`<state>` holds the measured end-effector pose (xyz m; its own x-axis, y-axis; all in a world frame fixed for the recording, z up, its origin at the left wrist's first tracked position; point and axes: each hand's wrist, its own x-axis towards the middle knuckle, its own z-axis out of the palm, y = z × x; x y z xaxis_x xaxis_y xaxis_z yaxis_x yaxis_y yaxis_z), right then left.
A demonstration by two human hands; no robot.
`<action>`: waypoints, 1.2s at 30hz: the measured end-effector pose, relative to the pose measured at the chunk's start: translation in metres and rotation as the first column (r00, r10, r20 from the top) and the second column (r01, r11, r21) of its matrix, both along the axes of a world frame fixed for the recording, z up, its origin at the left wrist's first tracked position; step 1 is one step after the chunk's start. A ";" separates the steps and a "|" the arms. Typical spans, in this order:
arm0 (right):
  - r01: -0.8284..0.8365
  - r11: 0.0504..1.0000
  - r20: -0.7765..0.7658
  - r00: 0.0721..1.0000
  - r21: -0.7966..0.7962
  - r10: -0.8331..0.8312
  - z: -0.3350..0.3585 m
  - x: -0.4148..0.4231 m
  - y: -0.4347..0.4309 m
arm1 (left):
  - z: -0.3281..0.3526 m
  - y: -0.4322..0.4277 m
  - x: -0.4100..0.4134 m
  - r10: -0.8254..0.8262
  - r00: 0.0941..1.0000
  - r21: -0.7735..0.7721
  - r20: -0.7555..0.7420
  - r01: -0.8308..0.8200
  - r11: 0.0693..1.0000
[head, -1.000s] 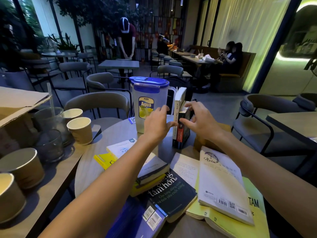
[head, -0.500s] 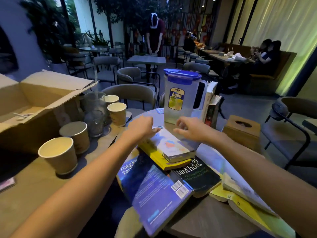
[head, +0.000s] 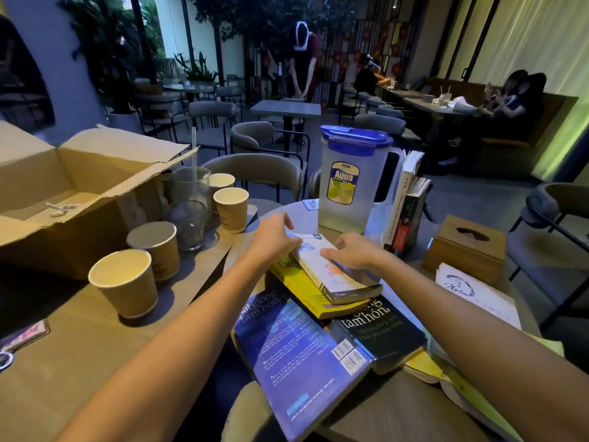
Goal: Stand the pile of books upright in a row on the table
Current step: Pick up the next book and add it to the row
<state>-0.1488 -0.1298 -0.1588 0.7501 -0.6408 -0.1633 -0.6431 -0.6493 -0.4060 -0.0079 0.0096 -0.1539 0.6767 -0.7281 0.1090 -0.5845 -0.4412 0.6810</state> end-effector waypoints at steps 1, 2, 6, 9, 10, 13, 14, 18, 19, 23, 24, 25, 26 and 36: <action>0.019 1.000 0.002 1.000 0.019 -0.019 0.000 -0.001 -0.002 | 0.002 -0.001 0.000 0.003 1.000 -0.071 -0.018 -0.004 0.997; 0.038 0.998 0.016 0.999 0.047 -0.038 0.000 -0.002 -0.003 | 0.004 -0.001 -0.001 0.006 0.999 -0.134 -0.039 -0.011 0.991; 0.077 0.982 0.162 0.981 0.174 -0.106 0.012 -0.009 -0.001 | 0.019 0.001 -0.002 -0.052 0.885 -0.341 -0.464 -0.124 0.932; 0.093 0.971 0.296 0.942 0.220 -0.157 0.029 -0.024 0.001 | 0.033 0.008 -0.003 -0.180 0.726 -0.409 -0.664 -0.151 0.900; 0.087 0.965 0.345 0.923 0.249 -0.172 0.036 -0.031 0.003 | 0.039 0.011 -0.004 -0.222 0.711 -0.432 -0.667 -0.126 0.893; 0.041 0.962 0.476 0.863 0.269 -0.169 0.064 -0.059 0.006 | 0.065 0.014 -0.013 -0.344 0.714 -0.511 -0.610 -0.023 0.859; 0.029 0.969 0.514 0.844 0.244 -0.155 0.073 -0.067 0.005 | 0.074 0.012 -0.017 -0.382 0.719 -0.537 -0.581 0.014 0.844; 0.063 0.987 0.643 0.752 0.147 -0.144 0.104 -0.091 -0.014 | 0.105 -0.002 -0.043 -0.498 0.750 -0.625 -0.434 0.147 0.766; 0.078 0.988 0.663 0.735 0.131 -0.145 0.110 -0.097 -0.021 | 0.111 -0.007 -0.052 -0.503 0.764 -0.641 -0.404 0.156 0.751; 0.115 0.990 0.716 0.685 0.079 -0.137 0.127 -0.116 -0.044 | 0.124 -0.031 -0.089 -0.472 0.848 -0.683 -0.241 0.197 0.703; 0.126 0.990 0.719 0.681 0.069 -0.137 0.128 -0.119 -0.049 | 0.123 -0.038 -0.095 -0.468 0.859 -0.692 -0.206 0.211 0.691; 0.133 0.989 0.723 0.676 0.071 -0.143 0.129 -0.123 -0.054 | 0.122 -0.045 -0.101 -0.465 0.866 -0.699 -0.181 0.220 0.681; 0.140 0.987 0.725 0.672 0.077 -0.151 0.127 -0.125 -0.059 | 0.119 -0.052 -0.106 -0.461 0.872 -0.702 -0.165 0.224 0.676; 0.234 0.961 0.692 0.669 0.147 -0.269 0.088 -0.125 -0.110 | 0.078 -0.113 -0.138 -0.333 0.943 -0.642 0.021 0.268 0.718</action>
